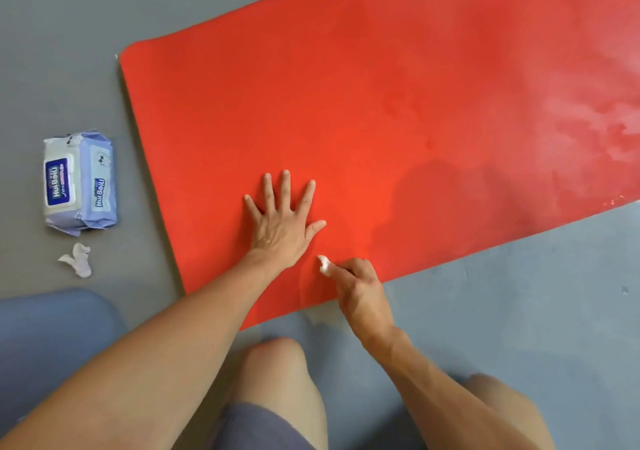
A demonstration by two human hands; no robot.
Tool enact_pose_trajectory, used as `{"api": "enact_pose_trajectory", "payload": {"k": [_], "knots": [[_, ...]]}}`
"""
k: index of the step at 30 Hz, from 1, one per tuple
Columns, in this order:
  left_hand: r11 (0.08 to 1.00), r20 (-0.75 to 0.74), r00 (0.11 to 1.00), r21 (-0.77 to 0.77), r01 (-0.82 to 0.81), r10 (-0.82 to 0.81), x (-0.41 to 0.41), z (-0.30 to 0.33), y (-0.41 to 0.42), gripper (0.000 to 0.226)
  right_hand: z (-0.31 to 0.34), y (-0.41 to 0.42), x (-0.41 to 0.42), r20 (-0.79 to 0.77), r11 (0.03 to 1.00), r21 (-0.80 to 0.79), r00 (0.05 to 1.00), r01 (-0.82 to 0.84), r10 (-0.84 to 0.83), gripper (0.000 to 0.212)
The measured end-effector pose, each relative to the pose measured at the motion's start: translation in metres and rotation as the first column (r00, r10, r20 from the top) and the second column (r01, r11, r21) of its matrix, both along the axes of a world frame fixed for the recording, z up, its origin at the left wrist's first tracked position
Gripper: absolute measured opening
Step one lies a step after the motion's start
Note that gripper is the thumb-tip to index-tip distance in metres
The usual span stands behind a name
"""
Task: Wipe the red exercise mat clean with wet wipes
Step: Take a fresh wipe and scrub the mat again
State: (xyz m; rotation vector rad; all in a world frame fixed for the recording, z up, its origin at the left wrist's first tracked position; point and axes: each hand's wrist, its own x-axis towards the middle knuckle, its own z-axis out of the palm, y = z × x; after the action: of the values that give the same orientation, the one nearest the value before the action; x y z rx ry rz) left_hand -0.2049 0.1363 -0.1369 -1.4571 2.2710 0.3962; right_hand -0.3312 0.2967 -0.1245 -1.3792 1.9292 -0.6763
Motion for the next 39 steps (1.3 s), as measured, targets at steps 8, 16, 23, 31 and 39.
{"api": "enact_pose_trajectory", "payload": {"k": [8, 16, 23, 31, 39], "knots": [[0.933, 0.113, 0.956, 0.276, 0.231, -0.271, 0.027, 0.024, 0.011, 0.151, 0.002, -0.001, -0.047, -0.172, 0.956, -0.006, 0.942, 0.292, -0.289, 0.026], [0.954, 0.110, 0.970, 0.235, 0.187, -0.218, 0.028, 0.022, 0.014, 0.153, -0.005, -0.006, -0.003, -0.122, 0.980, -0.075, 0.977, -0.184, 0.174, 0.027], [0.965, 0.103, 0.977, 0.208, 0.161, -0.185, 0.028, 0.023, 0.018, 0.161, -0.005, 0.005, -0.072, -0.183, 0.933, -0.092, 0.915, 0.347, -0.359, 0.041], [0.968, 0.110, 0.976, 0.190, 0.165, -0.188, 0.033, 0.024, 0.017, 0.163, -0.001, 0.005, 0.002, -0.032, 0.998, -0.048, 0.998, -0.046, 0.044, 0.016], [0.964, 0.115, 0.977, 0.217, 0.152, -0.179, 0.028, 0.024, 0.019, 0.165, -0.005, 0.000, -0.045, -0.138, 0.933, 0.028, 0.926, 0.358, -0.351, 0.015]]}}
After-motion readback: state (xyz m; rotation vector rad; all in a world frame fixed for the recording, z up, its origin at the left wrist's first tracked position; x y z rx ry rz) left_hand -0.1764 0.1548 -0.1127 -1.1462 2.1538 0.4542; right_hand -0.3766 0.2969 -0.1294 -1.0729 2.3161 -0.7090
